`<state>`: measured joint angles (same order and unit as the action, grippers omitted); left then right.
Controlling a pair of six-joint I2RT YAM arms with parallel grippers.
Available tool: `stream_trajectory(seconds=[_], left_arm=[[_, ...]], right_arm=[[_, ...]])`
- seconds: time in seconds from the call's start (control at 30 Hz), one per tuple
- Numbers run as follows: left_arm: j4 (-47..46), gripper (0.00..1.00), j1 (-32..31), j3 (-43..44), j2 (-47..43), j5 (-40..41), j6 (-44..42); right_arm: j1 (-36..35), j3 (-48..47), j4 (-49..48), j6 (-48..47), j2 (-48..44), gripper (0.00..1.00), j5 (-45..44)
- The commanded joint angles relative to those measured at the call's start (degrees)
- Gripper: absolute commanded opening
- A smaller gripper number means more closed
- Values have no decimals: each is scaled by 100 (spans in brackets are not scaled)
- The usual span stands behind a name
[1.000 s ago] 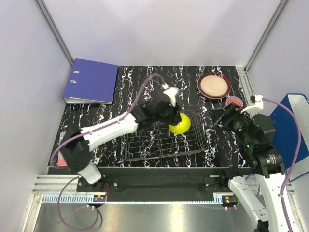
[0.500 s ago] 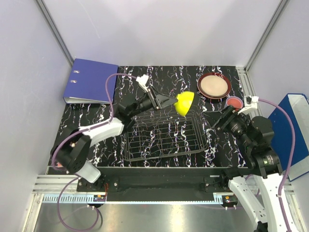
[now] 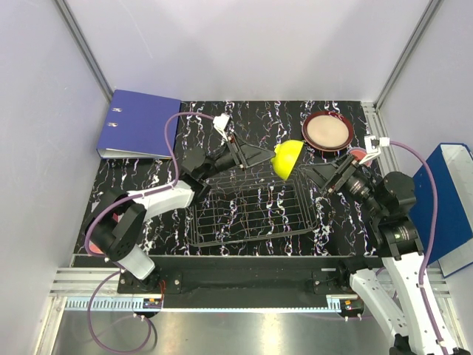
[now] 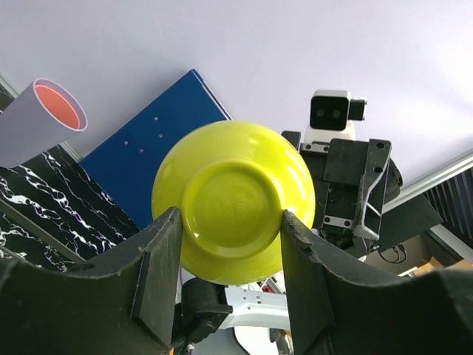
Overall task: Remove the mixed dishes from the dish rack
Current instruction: Place the bowl at the center of the board.
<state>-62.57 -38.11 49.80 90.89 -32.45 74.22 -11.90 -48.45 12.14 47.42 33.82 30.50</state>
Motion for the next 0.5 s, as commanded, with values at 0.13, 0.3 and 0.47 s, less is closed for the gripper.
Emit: stream_trajectory(seconds=[0.13, 0.3, 0.47], left_arm=[[-291, 0, -127, 311, -98, -51, -170], [-133, 0, -215, 399, -80, -60, -258], [-19, 0, -259, 478, -37, -78, -337]], right_arm=[[-32, 81, -1011, 373, 361, 73, 421], [-32, 116, -1170, 435, 643, 72, 501], [-75, 151, -1381, 452, 871, 65, 527]])
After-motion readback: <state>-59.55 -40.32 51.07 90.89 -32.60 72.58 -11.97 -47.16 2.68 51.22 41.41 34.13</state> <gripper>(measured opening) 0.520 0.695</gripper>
